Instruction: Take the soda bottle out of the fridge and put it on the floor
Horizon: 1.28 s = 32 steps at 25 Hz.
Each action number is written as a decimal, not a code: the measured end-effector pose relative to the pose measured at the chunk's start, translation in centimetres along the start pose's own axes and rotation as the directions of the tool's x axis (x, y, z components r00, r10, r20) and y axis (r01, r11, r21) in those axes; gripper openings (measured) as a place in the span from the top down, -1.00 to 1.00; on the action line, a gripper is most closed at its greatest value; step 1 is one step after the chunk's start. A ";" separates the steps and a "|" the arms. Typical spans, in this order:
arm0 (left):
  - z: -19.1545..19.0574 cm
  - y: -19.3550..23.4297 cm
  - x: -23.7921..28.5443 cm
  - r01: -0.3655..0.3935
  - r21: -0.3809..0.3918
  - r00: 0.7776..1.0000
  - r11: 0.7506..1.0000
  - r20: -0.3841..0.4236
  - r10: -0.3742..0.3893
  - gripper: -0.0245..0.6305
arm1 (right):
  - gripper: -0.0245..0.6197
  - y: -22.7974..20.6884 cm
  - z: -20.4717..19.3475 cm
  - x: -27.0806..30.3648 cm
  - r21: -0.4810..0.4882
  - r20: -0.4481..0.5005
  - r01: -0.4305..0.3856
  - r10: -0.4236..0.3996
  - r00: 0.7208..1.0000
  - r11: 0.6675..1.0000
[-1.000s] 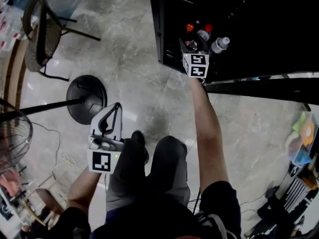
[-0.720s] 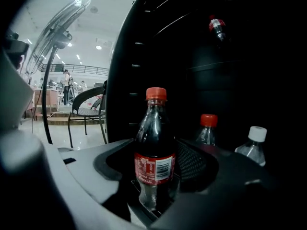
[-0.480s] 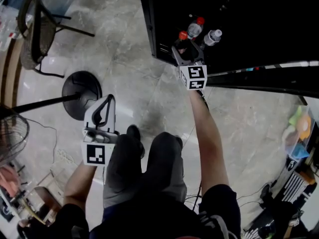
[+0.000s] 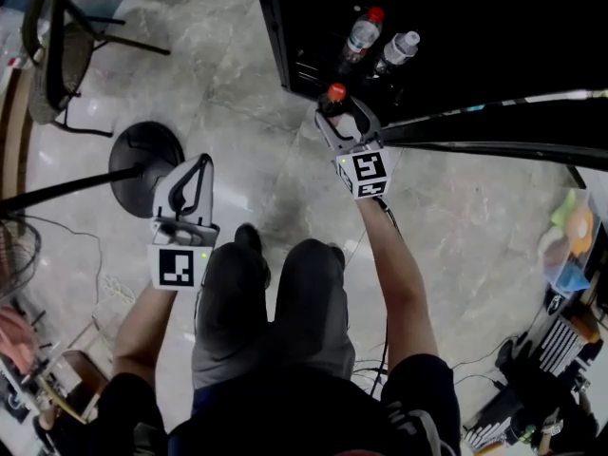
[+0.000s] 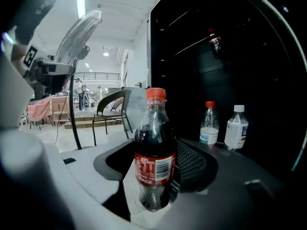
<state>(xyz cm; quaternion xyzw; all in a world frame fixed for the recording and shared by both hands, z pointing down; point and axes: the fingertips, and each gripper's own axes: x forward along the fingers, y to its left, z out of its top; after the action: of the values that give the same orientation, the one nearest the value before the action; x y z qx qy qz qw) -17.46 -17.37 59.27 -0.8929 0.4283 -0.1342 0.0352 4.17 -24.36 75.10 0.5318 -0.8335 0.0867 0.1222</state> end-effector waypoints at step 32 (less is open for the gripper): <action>-15.9 -1.7 4.8 0.050 0.095 0.999 0.994 -0.010 -0.049 0.85 | 0.05 3.0 -24.8 0.1 0.044 -0.106 0.005 0.000 0.994 0.999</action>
<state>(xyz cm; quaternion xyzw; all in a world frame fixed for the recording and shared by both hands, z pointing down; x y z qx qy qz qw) -17.60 -19.25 75.84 -0.9000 0.3994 -0.1585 0.0727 4.17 -16.38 98.82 0.5302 -0.8230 0.1330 0.1544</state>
